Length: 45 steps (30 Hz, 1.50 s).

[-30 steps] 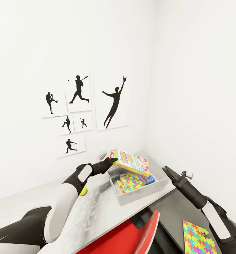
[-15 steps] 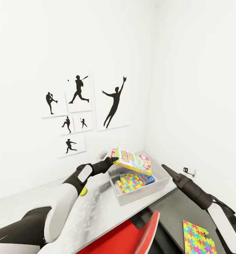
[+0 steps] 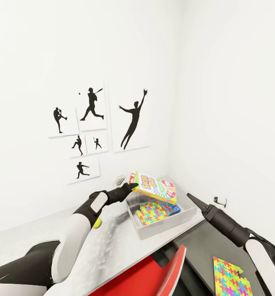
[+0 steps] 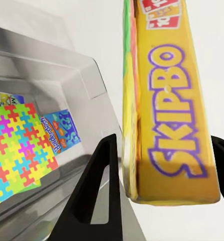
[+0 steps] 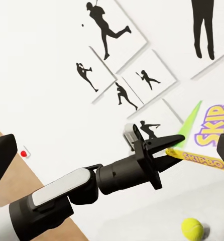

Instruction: Put all the toys in the child's room - the three board games (two on the bed and one on the table), the two jigsaw puzzles on the table, and the tennis ball on the table - inside the toy box on the table in the child's room.

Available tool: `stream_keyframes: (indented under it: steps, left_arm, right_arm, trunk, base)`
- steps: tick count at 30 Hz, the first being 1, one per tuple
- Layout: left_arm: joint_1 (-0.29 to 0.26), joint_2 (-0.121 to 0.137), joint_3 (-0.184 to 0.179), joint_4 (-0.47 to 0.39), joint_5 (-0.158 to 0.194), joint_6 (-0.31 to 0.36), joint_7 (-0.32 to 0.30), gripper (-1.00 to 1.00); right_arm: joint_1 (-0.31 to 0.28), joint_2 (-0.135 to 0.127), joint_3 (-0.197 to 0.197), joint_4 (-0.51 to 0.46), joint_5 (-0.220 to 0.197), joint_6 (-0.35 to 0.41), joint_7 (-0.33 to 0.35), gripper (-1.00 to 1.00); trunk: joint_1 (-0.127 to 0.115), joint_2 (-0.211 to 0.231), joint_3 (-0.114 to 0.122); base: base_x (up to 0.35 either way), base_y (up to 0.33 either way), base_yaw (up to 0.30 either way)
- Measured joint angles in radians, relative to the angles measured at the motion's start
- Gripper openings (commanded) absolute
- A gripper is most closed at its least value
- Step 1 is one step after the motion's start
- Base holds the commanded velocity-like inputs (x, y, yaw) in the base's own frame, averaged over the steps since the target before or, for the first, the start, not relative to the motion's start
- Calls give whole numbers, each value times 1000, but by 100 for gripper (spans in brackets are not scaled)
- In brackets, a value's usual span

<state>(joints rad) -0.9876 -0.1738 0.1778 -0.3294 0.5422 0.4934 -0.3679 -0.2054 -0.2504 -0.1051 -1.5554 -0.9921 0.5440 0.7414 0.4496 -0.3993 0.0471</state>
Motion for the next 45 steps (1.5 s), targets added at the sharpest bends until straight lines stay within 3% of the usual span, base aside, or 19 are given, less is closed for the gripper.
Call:
stream_keyframes:
  steps: [45]
  left_arm:
    - [0,0,0,-3,0,-1,-21,-100]
  right_arm:
    - [1,-1,-2,4,-1,-3,1,100]
  trunk:
    - [0,1,-62]
  base:
    - [0,0,-17]
